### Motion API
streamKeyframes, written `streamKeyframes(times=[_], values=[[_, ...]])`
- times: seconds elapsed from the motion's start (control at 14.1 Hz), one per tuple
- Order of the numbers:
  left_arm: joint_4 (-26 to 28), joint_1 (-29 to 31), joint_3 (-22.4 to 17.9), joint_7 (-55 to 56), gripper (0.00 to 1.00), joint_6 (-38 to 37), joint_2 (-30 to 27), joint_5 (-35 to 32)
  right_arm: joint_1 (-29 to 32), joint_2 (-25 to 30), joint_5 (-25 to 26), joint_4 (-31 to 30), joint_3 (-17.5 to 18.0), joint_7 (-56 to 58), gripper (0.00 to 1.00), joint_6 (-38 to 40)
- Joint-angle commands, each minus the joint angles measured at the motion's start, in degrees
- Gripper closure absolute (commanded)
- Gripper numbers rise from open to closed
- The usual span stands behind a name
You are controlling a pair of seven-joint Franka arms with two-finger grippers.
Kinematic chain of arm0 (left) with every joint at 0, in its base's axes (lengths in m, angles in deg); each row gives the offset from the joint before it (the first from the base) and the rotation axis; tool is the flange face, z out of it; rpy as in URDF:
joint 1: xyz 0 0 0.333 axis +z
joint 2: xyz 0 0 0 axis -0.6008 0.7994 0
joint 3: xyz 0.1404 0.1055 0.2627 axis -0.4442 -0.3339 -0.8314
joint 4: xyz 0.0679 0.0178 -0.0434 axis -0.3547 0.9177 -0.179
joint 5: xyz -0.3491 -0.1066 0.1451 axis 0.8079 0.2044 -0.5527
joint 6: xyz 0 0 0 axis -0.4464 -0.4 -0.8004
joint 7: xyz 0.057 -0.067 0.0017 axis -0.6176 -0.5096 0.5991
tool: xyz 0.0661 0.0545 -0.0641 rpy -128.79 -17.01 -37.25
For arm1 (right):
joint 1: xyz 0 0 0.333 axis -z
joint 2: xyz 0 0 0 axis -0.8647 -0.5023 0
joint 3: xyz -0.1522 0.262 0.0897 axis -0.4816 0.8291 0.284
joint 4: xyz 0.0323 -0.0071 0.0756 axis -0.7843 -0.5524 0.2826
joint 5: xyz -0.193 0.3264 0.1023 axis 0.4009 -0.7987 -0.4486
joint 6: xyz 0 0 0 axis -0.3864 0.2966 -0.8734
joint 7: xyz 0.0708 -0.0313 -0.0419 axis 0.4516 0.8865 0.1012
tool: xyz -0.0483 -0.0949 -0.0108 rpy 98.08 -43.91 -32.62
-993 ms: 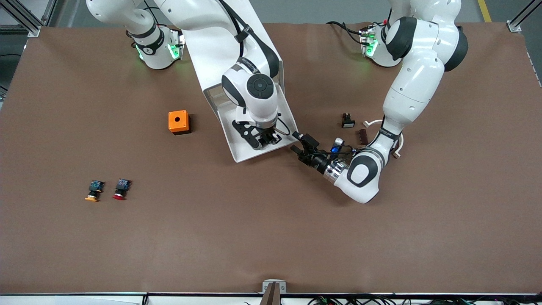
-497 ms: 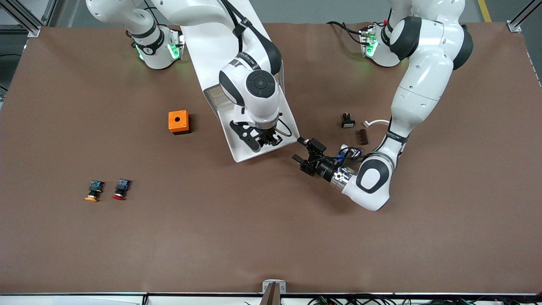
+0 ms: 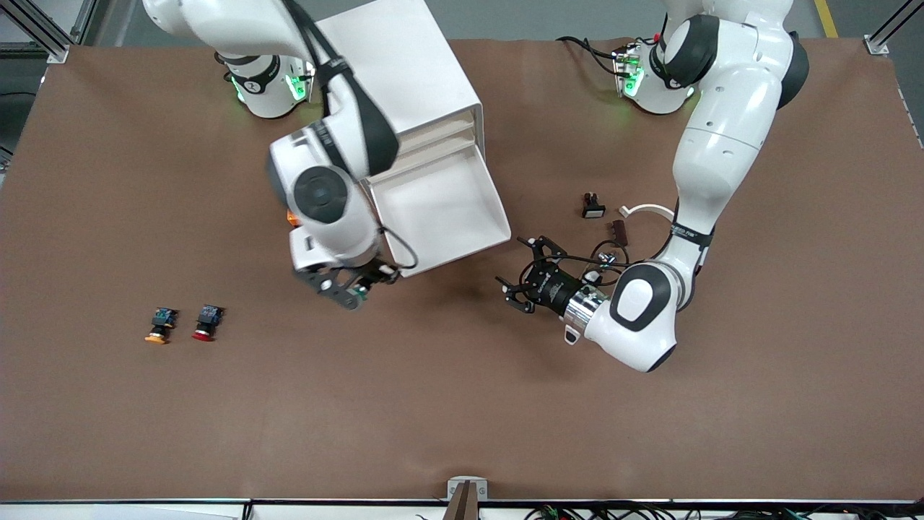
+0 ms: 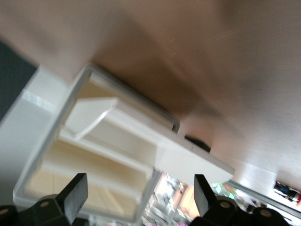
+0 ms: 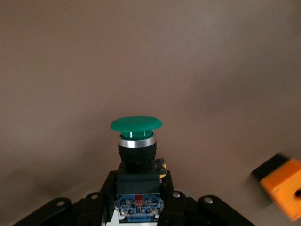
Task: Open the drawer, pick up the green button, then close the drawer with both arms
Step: 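Grasp the green button with the right gripper and lift it out, then carry the green button toward the red button with the right gripper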
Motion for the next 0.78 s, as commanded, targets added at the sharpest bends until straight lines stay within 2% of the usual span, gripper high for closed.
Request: streamKeyframes(times=[0.0,0.35,0.5,0.71], values=[[0.64,-3.29,-1.05,-4.94,0.01,8.02,-4.95,-11.04,5.71,3.84,0.78,-6.6,1.17,11.38,1.0,-2.24],[0.99,-9.78,-0.96,-9.88,0.01,20.96,-8.12,-34.85,14.95,3.57,0.43,-10.02,1.26,29.41,1.0,-5.12],[1.08,-12.16,-0.53,-10.14,0.01,24.38,-8.13,-46.01,16.44,3.49,0.25,-13.97,1.26,33.38,1.0,-10.55],[1.87,-14.54,-0.17,-10.23,0.01,28.26,-7.69,-53.7,19.69,2.52,0.17,-20.21,1.43,39.88,1.0,-21.63]])
